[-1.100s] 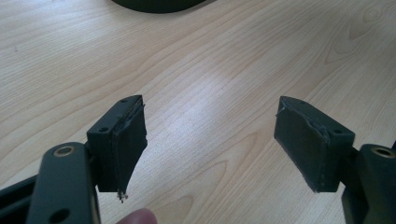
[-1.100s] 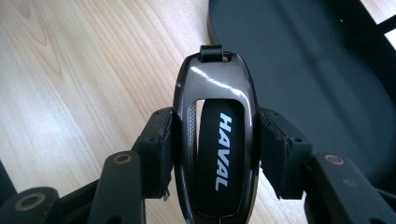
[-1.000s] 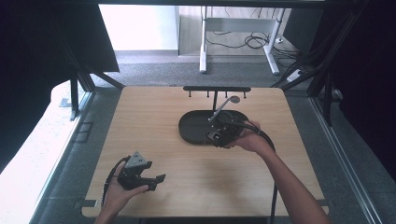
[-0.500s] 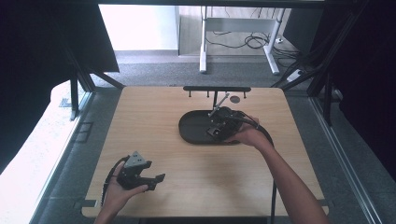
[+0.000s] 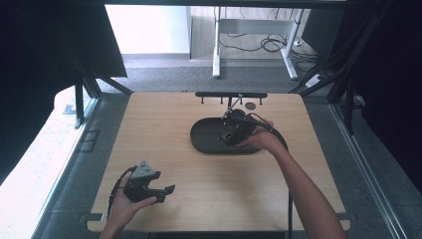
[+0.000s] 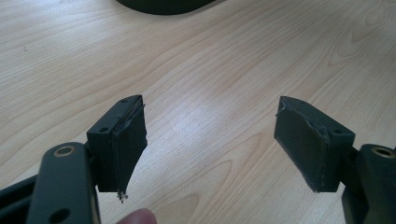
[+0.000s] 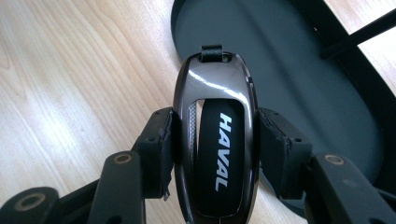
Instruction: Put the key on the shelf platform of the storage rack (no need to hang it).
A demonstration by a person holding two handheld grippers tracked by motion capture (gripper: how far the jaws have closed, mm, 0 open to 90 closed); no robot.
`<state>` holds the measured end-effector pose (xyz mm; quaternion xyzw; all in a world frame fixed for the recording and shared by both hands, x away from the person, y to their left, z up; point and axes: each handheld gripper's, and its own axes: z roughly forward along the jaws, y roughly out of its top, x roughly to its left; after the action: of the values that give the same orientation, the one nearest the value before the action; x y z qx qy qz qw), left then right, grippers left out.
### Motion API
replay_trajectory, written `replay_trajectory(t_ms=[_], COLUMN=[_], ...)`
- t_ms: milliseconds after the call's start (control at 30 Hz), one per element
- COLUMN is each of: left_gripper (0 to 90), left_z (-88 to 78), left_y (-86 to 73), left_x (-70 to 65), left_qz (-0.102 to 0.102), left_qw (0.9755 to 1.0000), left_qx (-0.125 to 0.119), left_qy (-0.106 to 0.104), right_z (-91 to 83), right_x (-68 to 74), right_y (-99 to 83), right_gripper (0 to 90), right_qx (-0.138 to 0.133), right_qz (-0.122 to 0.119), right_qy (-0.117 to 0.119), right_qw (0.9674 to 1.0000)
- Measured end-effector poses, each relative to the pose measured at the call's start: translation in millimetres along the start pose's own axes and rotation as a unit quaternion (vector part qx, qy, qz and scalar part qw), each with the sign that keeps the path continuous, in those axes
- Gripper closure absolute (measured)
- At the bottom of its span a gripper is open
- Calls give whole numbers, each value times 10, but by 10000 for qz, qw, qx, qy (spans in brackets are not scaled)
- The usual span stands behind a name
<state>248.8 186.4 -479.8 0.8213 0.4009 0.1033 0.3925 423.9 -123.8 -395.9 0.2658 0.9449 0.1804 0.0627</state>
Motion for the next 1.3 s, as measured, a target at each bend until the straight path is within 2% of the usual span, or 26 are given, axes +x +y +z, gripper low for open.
replay_trajectory(t_ms=[433,500,900,1300], left_gripper=[255,255,254,255], left_z=[6,7,2,8], left_y=[-8,-10,-13,-13], left_x=[17,26,33,36], left_qz=[-6,-8,-49,-25], left_qw=[10000,10000,10000,10000], left_qx=[34,46,17,33], left_qy=[0,10,5,-12], right_z=[52,95,209,342], right_x=[-117,-153,-266,-284], right_y=[134,162,221,304], right_gripper=[497,497,497,496], right_qx=[-19,2,-4,24], right_qz=[74,23,111,93], right_qy=[6,10,53,70], right_qw=[10000,10000,9999,9999])
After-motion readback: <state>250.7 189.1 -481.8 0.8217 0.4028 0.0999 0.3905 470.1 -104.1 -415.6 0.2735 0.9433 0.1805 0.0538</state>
